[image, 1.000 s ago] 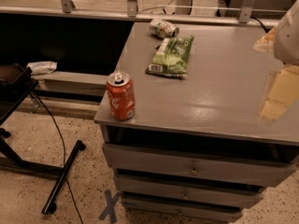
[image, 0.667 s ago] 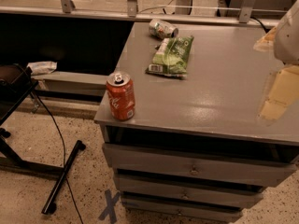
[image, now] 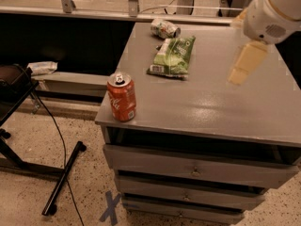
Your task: Pick green jalapeno chip bag
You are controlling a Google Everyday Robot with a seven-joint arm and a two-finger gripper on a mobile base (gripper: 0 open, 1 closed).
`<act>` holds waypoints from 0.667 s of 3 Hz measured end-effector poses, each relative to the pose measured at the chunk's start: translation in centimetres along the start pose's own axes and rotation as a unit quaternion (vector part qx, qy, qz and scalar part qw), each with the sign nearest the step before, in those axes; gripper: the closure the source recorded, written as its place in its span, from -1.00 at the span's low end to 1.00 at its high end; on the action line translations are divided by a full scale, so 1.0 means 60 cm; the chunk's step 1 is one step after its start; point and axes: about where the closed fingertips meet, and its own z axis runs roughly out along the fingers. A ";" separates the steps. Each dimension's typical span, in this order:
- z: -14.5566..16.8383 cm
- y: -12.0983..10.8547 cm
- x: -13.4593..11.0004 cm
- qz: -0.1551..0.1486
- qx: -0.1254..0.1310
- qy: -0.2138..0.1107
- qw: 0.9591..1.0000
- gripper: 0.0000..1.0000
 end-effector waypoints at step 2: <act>0.153 -0.166 -0.126 -0.032 0.014 -0.084 0.996 -1.00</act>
Offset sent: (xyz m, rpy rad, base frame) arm 0.1753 0.0825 -0.0214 0.1716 -0.1218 0.1285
